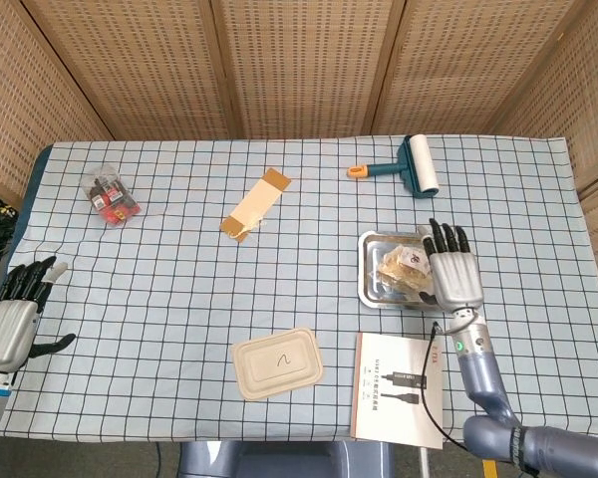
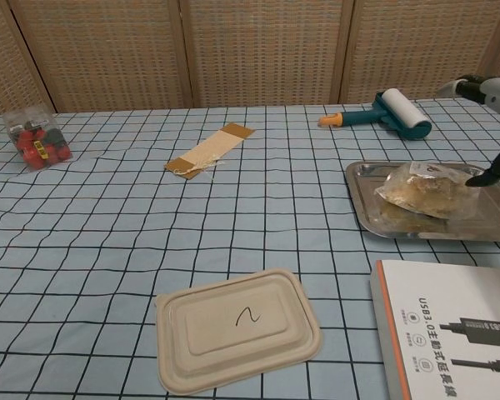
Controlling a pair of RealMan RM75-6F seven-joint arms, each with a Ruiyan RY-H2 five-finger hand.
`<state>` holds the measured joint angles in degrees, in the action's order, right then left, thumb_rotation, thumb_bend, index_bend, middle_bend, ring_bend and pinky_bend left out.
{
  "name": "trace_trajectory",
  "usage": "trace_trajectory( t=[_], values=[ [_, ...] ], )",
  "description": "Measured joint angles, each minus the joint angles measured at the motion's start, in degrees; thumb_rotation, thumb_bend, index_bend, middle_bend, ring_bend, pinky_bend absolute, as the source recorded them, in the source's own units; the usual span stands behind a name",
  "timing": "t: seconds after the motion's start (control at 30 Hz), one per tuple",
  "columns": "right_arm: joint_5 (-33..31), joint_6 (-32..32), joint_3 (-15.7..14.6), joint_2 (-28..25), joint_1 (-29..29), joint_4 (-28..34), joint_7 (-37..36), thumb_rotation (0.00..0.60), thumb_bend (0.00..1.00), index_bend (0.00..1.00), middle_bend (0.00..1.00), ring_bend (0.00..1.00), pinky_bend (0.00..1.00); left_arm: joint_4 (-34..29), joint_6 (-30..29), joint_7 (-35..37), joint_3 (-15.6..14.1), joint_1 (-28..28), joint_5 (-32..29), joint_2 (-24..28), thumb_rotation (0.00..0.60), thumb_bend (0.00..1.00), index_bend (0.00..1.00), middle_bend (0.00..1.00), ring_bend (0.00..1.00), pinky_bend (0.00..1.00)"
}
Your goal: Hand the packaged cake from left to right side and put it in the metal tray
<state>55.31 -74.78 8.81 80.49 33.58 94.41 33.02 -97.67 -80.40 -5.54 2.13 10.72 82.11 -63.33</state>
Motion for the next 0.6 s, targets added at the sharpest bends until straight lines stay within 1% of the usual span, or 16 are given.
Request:
trace_trajectory(
  t=[0.07,0.17,0.33,0.47,0.6],
  values=[
    [3.62,-3.08,-1.7,-1.91,-2.4,1.44,-1.07,0.6,0.14,0.04,0.0,0.0,0.0,0.72,-0.82,-1.36,0.03,-0.27,0.2,-0.77,0.6,0.02,0.0,0.0,0.0,0.0],
    [9.22,-7.5,-4.89,-3.97,-6.74,1.61,-4.27,0.6,0.14,0.0,0.0,0.0,0.0,2.55,-2.19,-3.65,-0.25,-0.88,1.0,-2.91,0.6,0.02,0.0,0.0,0.0,0.0],
    [15.03,-12.23,-8.75,-6.01,-13.6,-0.91,-13.74,0.6,0.13,0.0,0.0,0.0,0.0,6.21,-3.76,-3.9,-0.93,-1.98,2.22,-5.55,0.6,0.02,0.0,0.0,0.0,0.0],
    [18.48,-15.05,-11.02,-7.65,-18.83,-3.91,-20.48,0.6,0.13,0.0,0.0,0.0,0.0,8.65,-5.14,-2.88,-1.24,-2.75,3.38,-6.82,0.6,0.02,0.0,0.0,0.0,0.0],
    [20.6,-16.12,-11.2,-9.31,-20.6,-4.46,-23.54,0.6,0.13,0.0,0.0,0.0,0.0,9.57,-5.87,-1.52,-1.33,-3.12,4.42,-7.29,0.6,0.02,0.0,0.0,0.0,0.0]
  ],
)
